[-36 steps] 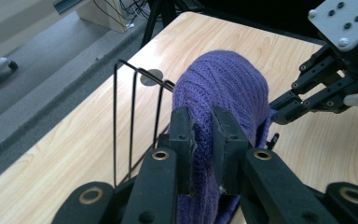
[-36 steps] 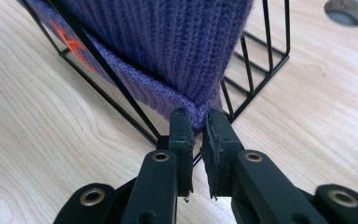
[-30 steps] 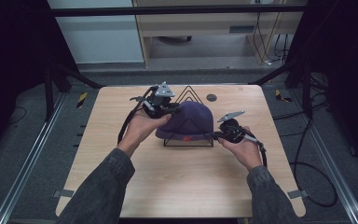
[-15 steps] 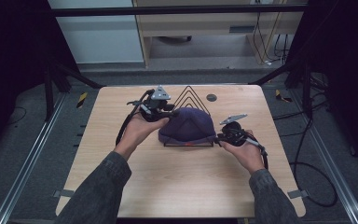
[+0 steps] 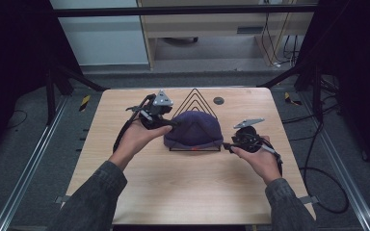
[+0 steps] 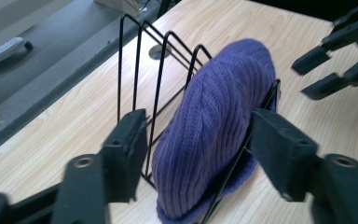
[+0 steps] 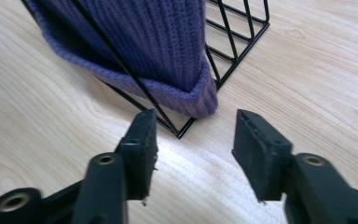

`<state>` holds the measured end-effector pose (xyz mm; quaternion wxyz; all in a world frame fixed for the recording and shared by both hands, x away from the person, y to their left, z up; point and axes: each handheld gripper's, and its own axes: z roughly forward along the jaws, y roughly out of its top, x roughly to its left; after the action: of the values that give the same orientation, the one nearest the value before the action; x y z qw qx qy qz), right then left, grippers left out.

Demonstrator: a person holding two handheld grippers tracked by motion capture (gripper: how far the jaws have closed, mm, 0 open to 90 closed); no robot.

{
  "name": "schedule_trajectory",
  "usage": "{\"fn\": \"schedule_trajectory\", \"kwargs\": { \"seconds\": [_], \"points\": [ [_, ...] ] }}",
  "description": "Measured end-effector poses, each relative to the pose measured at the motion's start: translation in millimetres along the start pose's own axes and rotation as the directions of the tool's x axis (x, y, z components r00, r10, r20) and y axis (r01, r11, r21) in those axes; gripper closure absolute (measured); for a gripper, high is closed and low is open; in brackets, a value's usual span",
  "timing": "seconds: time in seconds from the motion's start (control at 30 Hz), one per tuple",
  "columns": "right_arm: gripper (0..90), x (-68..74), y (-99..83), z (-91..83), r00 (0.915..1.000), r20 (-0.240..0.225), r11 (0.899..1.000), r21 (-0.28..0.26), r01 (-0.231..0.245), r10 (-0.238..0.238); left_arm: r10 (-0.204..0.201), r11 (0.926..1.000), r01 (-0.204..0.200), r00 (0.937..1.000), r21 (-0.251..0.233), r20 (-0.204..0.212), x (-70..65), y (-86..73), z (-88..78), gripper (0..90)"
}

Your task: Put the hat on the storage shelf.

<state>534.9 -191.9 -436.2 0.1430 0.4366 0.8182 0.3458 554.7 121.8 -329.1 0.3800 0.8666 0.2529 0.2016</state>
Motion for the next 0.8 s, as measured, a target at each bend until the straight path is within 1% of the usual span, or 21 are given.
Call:
{"fn": "schedule_trajectory", "kwargs": {
  "seconds": [0.03, 0.1, 0.17, 0.2, 0.3, 0.37, 0.43, 0.53, 0.6, 0.73, 0.8],
  "points": [
    [45.1, 1.3, -0.1, -1.9, 1.0000, 0.000, 1.000, -0.003, -0.003, 0.003, -0.002, 1.0000, 0.002, 1.0000, 0.003, 0.001, -1.0, -0.2, -1.5, 30.3],
    [42.0, 2.9, -0.4, -5.8, 1.0000, 0.007, 1.000, -0.011, 0.006, -0.006, -0.014, 0.9998, 0.014, 0.9999, -0.011, 0.005, -4.5, -1.4, -4.8, 26.2],
    [39.2, 3.6, -0.7, -10.2, 0.9999, 0.011, 1.000, -0.019, 0.009, -0.008, -0.015, 0.9998, 0.015, 0.9999, -0.014, 0.004, -8.2, -3.4, -9.2, 21.6],
    [37.5, 4.9, -0.7, -12.9, 0.9999, 0.014, 1.000, -0.021, 0.002, -0.002, -0.021, 0.9996, 0.021, 0.9998, -0.020, 0.000, -10.7, -5.4, -11.3, 19.3],
    [30.7, 8.2, -1.6, -22.7, 0.9995, 0.030, 0.999, -0.039, 0.007, -0.006, -0.031, 0.9993, 0.031, 0.9995, -0.020, -0.006, -17.1, -14.6, -17.9, 15.0],
    [25.9, 12.7, -1.9, -30.4, 0.9993, 0.035, 0.998, -0.053, 0.016, -0.014, -0.033, 0.9994, 0.033, 0.9994, -0.012, -0.005, -21.5, -22.2, -21.9, 13.1],
    [21.1, 18.4, -1.6, -38.9, 0.9991, 0.036, 0.997, -0.073, 0.023, -0.021, -0.043, 0.9990, 0.043, 0.9990, -0.007, -0.007, -25.4, -30.2, -25.8, 11.7],
    [17.1, 27.4, 0.0, -51.4, 0.9981, 0.036, 0.994, -0.099, 0.054, -0.050, -0.048, 0.9988, 0.048, 0.9988, 0.009, -0.012, -30.4, -40.7, -31.8, 10.1],
    [14.1, 32.7, 1.3, -58.5, 0.9975, 0.035, 0.993, -0.102, 0.065, -0.062, -0.057, 0.9983, 0.057, 0.9983, 0.011, -0.014, -33.0, -46.2, -36.7, 9.4],
    [11.2, 40.3, 1.4, -68.2, 0.9963, 0.030, 0.990, -0.113, 0.083, -0.080, -0.066, 0.9978, 0.066, 0.9977, 0.009, -0.016, -36.4, -54.3, -46.4, 8.1],
    [10.4, 42.4, 0.9, -71.3, 0.9958, 0.034, 0.990, -0.106, 0.088, -0.085, -0.067, 0.9977, 0.067, 0.9976, 0.012, -0.020, -37.7, -57.8, -50.2, 7.6]
  ]
}}
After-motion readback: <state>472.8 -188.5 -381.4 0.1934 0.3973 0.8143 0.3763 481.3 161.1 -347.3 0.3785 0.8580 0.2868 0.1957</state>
